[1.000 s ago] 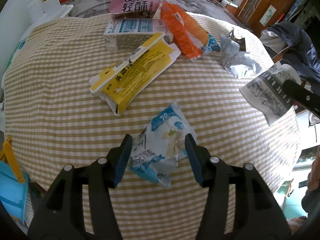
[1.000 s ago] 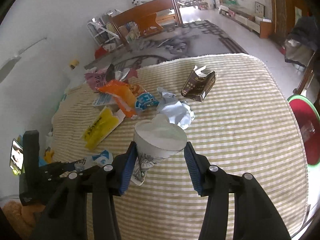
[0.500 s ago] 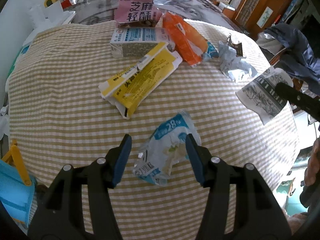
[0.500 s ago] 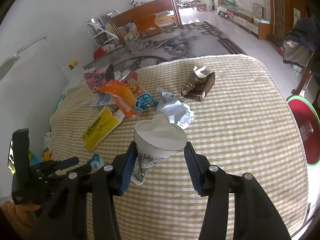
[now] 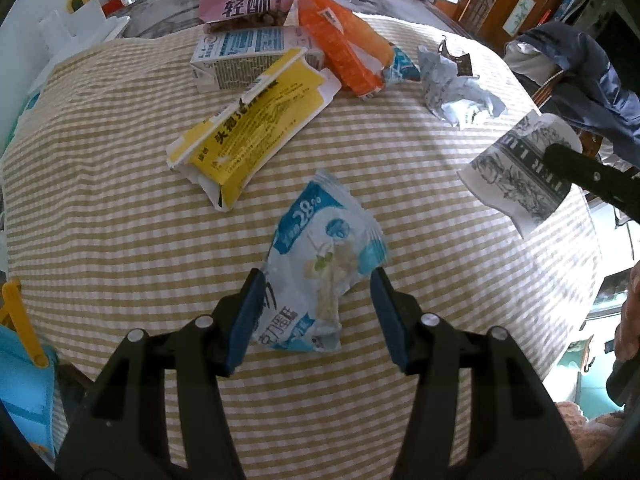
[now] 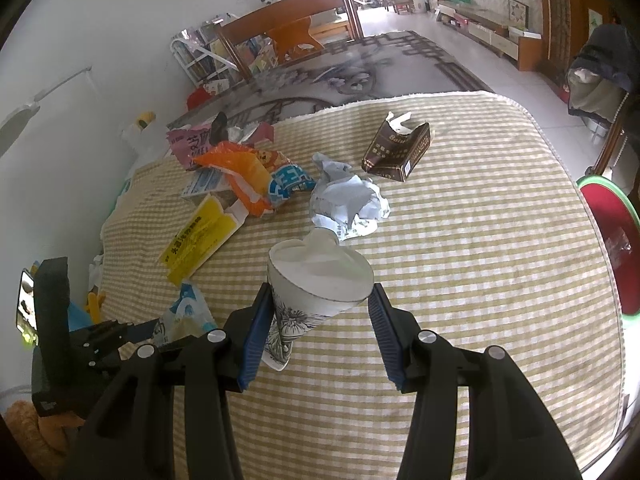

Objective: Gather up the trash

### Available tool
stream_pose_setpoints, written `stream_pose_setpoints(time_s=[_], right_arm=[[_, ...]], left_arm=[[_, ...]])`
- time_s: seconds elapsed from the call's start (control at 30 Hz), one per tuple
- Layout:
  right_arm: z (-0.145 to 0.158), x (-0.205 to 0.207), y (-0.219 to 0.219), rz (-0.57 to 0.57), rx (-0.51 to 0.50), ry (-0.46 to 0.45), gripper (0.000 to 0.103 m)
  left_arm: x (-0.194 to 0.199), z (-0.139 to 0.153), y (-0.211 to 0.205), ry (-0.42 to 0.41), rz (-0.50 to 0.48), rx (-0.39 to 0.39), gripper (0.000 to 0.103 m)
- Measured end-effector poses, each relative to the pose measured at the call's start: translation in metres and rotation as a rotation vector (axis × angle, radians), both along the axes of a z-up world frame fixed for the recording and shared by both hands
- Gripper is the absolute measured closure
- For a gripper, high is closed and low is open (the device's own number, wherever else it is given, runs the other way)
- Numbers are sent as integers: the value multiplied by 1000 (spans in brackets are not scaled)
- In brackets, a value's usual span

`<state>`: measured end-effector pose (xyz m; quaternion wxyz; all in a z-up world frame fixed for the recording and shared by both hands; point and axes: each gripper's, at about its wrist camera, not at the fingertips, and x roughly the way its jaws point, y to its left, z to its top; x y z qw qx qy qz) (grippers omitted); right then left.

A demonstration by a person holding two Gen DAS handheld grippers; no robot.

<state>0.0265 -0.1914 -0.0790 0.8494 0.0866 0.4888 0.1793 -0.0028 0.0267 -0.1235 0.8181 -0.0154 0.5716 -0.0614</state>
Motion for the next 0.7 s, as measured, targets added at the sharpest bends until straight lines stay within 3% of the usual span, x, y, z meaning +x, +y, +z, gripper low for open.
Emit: stream_pose_setpoints(time_s=[0.2,0.33,0.43,0.7], right_arm=[[1,-2,-5,-2,-5,-10,56],[-1,-3,-14,-18,-1,-6,56],[-1,-3,-18,-21,1,-3,56],[14,1,-31,-11,5,-42,56]], left_arm=[[6,-8,-7,15,10,11,53],[7,-12,-11,25,7,27,68],[9,-13,-13,22,9,42,73],[14,18,-10,-69,73,24,75]])
